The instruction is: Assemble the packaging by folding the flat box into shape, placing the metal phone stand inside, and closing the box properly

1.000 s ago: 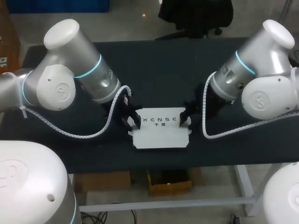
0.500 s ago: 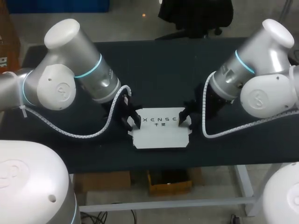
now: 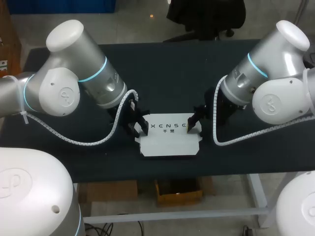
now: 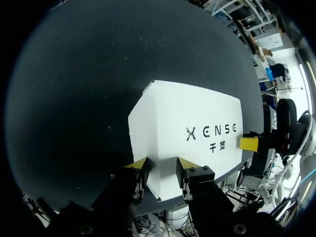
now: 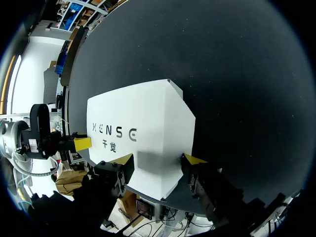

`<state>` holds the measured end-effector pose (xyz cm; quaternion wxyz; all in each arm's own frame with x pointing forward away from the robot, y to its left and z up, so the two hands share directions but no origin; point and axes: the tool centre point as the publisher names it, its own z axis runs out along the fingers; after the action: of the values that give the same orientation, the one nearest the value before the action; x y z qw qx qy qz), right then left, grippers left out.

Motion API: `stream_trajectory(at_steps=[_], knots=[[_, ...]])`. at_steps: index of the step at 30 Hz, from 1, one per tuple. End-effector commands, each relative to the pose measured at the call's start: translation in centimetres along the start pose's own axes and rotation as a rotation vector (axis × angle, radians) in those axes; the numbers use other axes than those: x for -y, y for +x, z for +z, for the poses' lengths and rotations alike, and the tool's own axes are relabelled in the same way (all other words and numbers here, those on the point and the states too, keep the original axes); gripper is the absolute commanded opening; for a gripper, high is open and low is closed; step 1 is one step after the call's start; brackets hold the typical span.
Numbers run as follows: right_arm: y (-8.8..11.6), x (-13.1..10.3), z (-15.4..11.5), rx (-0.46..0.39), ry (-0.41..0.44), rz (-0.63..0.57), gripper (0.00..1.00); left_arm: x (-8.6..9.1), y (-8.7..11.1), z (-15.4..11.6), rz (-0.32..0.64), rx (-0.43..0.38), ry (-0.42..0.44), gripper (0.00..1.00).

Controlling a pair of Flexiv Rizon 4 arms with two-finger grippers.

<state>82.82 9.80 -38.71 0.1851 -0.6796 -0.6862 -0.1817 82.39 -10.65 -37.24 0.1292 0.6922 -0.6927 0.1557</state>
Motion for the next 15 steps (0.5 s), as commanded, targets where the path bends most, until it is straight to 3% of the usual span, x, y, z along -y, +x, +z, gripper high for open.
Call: stream_trajectory(at_steps=[1,8,15], knots=[[-0.31,-0.27,0.10,-0.017,0.009,-0.004,0.65,0.12,0.07,0.47,0.001,-0.005,0.005,0.39],[-0.57,-0.18,0.11,-0.055,-0.003,-0.016,0.66,0.25,0.01,0.59,0.005,-0.023,0.013,0.40],[-0.61,-0.21,0.38,-0.081,-0.002,-0.024,0.59,0.34,0.12,0.81,0.008,-0.032,0.015,0.39]])
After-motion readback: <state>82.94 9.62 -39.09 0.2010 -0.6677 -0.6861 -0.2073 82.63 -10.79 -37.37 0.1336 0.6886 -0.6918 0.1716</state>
